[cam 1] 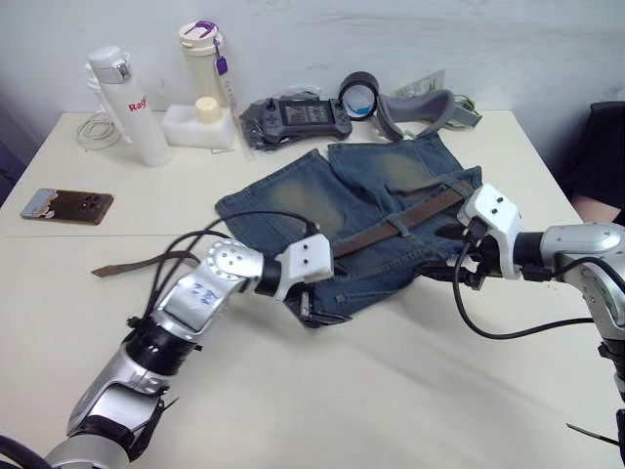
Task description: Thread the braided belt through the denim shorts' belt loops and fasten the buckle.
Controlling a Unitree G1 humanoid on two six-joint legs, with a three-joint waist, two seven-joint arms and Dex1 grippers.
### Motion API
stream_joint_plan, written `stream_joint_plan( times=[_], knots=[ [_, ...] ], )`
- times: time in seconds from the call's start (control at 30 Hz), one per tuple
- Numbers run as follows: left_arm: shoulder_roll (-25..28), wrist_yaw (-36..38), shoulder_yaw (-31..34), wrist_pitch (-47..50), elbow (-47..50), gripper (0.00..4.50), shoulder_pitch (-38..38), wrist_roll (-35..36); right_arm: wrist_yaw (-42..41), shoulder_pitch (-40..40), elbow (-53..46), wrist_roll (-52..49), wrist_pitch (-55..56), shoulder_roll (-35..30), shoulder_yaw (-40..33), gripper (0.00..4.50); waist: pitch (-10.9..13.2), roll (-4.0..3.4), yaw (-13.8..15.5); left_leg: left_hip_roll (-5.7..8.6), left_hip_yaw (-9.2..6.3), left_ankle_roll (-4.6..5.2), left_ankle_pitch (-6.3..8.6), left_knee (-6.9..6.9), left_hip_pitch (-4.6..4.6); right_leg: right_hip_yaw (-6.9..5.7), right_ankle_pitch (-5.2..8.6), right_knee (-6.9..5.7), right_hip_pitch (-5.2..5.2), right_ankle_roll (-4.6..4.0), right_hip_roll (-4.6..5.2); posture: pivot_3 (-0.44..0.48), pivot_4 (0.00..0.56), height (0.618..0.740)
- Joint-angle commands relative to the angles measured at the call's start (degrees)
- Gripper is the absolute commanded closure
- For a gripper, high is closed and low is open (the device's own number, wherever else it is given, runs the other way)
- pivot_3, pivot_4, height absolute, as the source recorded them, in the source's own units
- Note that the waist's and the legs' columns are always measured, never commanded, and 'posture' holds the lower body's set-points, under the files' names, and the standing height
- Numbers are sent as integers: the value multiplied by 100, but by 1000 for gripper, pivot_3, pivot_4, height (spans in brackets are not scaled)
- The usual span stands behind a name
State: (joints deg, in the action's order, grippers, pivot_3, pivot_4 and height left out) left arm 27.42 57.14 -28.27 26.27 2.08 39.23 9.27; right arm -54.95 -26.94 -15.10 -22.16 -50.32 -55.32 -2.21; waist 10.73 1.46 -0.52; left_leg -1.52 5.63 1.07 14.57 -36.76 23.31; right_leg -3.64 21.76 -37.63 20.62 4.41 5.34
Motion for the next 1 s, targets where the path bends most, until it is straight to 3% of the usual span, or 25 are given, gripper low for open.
stream_joint_plan(
  times=[0.03, 0.13, 0.23, 0.37, 0.47, 0.63, 0.8, 1.0],
  knots=[
    [-43, 12, -278, -564, -399, 256, 222, -603, 204, 173, -457, -132, -205, -158, -491, 4, 0, 0, 31, -1, 0, 3, 2, -8, 2, 1, 0, 3, 0, 0, 0, 0, 150, 731],
    [40, 125, -138, -640, -490, 1244, 213, -661, 298, 321, -599, -187, -302, -190, -646, 0, 0, 0, 37, -2, -1, 7, 5, -20, 1, 4, 0, 4, -2, 0, 2, 0, 150, 731],
    [403, 289, 145, -930, -623, 2687, 164, -704, 327, 423, -678, -231, -361, -243, -704, 0, 0, 0, 23, -3, -4, 7, 5, -22, 1, 3, 0, 2, -3, 0, 3, 0, 150, 731],
    [1158, 1380, 473, -2411, -1784, 4480, 99, -478, 203, 282, -591, -411, -544, -302, -620, 0, 0, -3, -50, -9, -3, 6, 4, -19, -2, 1, 2, 2, -1, -4, 0, 0, 150, 731],
    [1349, 1846, 521, -3487, -2960, 4480, 374, -687, 158, 184, -443, -369, -439, -343, -498, 0, 0, -7, -75, -9, -5, 8, 5, -21, -2, -7, 3, 2, -2, -6, 1, 0, 150, 731],
    [1280, 1929, 755, -4511, -4707, 4480, 1139, -856, 117, 57, -256, -330, -335, -306, -332, 0, 0, -7, -96, -8, -5, 17, 11, -25, 0, -7, 3, 0, -1, -6, 4, 0, 150, 731],
    [1510, 2347, 1055, -4249, -5312, 4480, 1328, -709, -16, -110, -153, -709, -738, -113, -243, 0, 1, -8, -128, -8, 2, 19, 13, -23, 1, -7, 3, -12, 5, -5, 3, 0, 150, 731],
    [1951, 3077, 1867, -2461, -4351, 1916, 951, 233, -101, -462, 337, -1141, -915, 118, -512, 0, 5, -10, -175, -15, 7, 17, 12, -20, 8, -10, 3, -27, 17, -5, 1, 0, 150, 731]
  ],
)
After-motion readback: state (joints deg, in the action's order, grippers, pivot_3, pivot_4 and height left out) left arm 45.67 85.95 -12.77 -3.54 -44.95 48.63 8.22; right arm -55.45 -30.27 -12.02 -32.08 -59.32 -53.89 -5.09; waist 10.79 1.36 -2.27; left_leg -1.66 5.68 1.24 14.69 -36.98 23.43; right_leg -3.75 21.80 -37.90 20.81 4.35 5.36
